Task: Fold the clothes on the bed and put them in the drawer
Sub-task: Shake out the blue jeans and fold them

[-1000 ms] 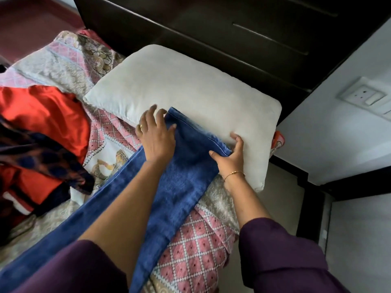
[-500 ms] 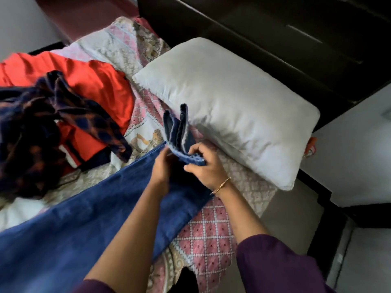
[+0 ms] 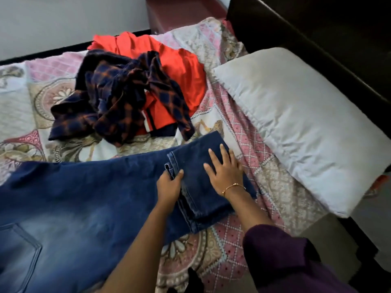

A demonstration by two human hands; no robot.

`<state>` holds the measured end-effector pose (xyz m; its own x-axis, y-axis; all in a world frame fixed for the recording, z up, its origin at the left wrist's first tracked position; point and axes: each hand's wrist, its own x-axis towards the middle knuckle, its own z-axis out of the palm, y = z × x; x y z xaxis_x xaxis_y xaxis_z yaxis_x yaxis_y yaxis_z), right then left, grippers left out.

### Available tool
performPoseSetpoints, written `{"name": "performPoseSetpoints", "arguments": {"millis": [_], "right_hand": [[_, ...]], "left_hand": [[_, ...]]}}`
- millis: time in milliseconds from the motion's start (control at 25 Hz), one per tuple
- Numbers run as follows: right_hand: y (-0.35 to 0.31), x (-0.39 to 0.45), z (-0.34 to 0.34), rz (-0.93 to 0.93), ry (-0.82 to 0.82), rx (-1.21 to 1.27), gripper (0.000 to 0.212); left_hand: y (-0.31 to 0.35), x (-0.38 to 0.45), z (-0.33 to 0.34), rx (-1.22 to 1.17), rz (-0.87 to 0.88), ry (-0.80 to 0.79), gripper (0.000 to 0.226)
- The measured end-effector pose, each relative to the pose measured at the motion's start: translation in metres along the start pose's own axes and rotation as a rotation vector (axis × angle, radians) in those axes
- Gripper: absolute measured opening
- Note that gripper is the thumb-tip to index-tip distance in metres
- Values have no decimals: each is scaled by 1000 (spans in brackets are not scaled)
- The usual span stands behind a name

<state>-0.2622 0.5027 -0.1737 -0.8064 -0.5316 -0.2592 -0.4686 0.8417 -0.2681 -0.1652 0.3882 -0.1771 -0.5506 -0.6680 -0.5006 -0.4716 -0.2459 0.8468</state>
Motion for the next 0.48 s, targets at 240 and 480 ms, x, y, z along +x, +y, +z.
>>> {"name": "performPoseSetpoints", "arguments": {"millis": [240, 480], "right_hand": [[-2, 9, 30, 75, -108, -161, 63], [4, 9, 44, 64, -82, -217, 64]], "left_hand": [[1, 28, 4, 330, 173, 62, 25], [-19, 20, 15, 756, 465, 395, 67]]}}
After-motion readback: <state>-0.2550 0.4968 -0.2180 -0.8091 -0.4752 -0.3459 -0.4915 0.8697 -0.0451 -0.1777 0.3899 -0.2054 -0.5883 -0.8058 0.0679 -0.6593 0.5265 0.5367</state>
